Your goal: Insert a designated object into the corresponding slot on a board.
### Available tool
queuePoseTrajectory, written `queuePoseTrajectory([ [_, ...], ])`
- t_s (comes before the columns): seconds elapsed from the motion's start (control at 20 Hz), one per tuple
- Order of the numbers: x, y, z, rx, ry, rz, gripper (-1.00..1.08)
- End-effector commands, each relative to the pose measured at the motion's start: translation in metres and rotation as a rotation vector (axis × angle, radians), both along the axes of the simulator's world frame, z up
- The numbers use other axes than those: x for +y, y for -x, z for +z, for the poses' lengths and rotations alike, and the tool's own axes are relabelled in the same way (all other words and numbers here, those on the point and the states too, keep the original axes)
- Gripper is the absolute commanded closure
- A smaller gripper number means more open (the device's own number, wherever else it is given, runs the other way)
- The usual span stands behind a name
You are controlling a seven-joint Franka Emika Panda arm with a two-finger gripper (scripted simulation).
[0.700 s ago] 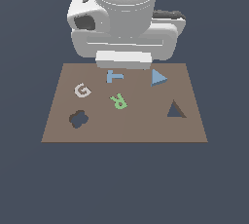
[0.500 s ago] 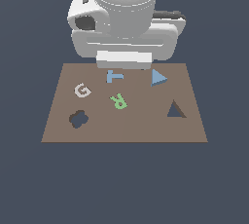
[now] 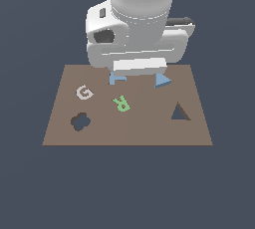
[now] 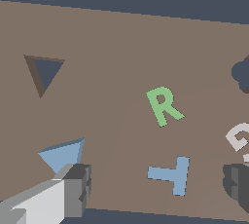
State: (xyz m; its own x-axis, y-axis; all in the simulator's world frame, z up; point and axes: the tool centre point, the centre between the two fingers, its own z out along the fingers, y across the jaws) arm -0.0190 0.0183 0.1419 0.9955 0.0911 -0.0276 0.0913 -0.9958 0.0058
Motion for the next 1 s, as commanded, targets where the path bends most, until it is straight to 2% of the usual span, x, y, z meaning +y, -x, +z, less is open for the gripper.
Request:
queuePoseTrajectory([
  [0.0,0.009,0.001,-0.008,-0.002,-0.002,0.061,-0.92],
  [0.6,0.066,0.023,-0.061,-0.016,-0.014,0.484,-0.92],
  [0.95,0.085,0.038,-0.083,-0.021,-0.018,0.653,-0.92],
])
